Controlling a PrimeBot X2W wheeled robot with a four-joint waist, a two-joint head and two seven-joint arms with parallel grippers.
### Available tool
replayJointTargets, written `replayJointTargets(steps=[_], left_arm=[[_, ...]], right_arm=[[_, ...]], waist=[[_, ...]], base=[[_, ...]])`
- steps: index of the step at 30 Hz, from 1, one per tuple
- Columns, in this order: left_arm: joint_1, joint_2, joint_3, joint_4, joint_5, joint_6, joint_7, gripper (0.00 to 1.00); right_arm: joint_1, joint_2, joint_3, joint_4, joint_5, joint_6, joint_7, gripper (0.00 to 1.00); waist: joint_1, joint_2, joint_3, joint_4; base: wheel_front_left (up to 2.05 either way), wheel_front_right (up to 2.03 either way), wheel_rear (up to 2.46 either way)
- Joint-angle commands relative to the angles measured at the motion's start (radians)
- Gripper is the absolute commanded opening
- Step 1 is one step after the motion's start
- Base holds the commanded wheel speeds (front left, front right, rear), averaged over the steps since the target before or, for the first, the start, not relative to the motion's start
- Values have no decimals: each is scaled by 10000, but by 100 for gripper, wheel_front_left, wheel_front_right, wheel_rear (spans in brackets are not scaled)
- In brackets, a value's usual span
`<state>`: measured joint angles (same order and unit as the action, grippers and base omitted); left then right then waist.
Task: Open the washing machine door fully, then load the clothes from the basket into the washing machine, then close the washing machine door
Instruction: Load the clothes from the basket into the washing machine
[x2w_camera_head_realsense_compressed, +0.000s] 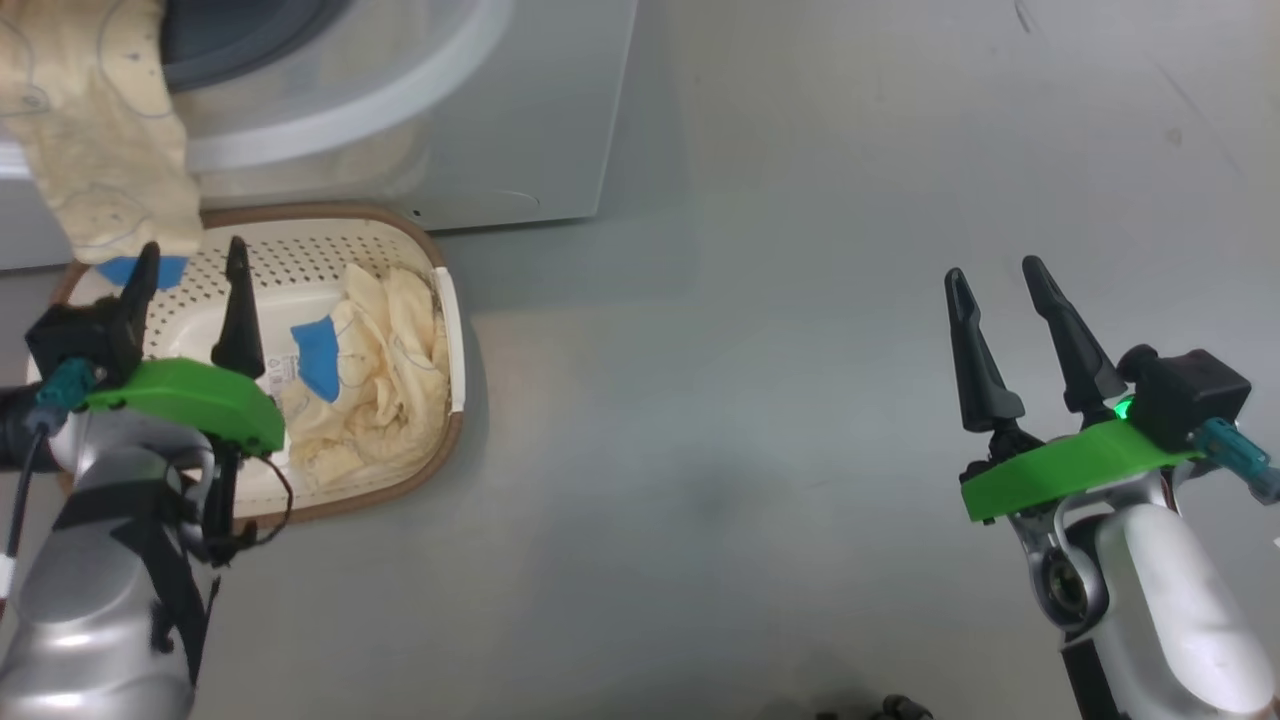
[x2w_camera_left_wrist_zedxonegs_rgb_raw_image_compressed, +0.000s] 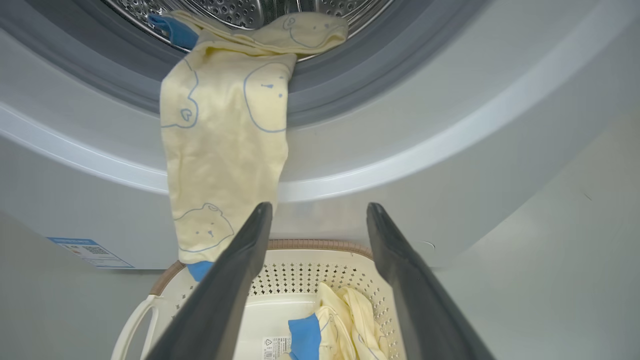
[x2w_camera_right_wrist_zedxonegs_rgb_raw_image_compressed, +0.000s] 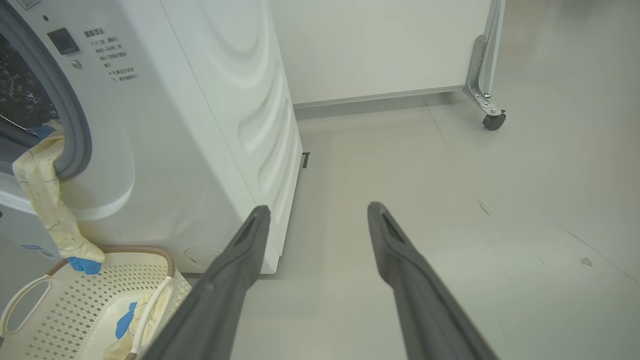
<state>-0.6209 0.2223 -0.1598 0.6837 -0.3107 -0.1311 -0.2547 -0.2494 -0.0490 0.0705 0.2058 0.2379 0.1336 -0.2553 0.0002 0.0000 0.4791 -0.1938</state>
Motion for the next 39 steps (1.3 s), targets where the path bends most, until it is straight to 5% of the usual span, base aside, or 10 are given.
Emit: replayJointTargets(steps=[1,10,19,30,31,32,39], left_arm=[[-616,531,261,226,33,7,-3,100],[-2394,941,324,1998,124,198,43,100],[-3850,1597,672,3717,53,847,29,100],[-4783,1738,798,4968,-218,817,-21,100],[-4838,1735,825,5046,-265,800,-25,60],[-4888,1731,841,5104,-299,783,-30,5],[-4823,1753,845,5118,-373,624,-62,0]], right_arm=[[-246,-14,247,-366,112,-29,-65,100],[-433,-13,409,-456,329,-29,-65,100],[-608,-13,531,-536,582,-29,-65,100],[-721,-13,618,-551,721,-29,-65,100],[-727,-13,617,-552,722,-29,-65,100],[-732,-13,613,-554,722,-29,-65,100],[-740,-13,558,-515,668,-29,-65,100]], waist=[[-2,0,450,-379],[-2,0,1127,-906],[-2,0,1602,-1317],[-2,0,1838,-1424],[-2,0,1848,-1414],[-2,0,1858,-1400],[-2,0,1774,-1213]], base=[[0,0,0],[0,0,0],[0,0,0],[0,0,0],[0,0,0],[0,0,0],[0,0,0]])
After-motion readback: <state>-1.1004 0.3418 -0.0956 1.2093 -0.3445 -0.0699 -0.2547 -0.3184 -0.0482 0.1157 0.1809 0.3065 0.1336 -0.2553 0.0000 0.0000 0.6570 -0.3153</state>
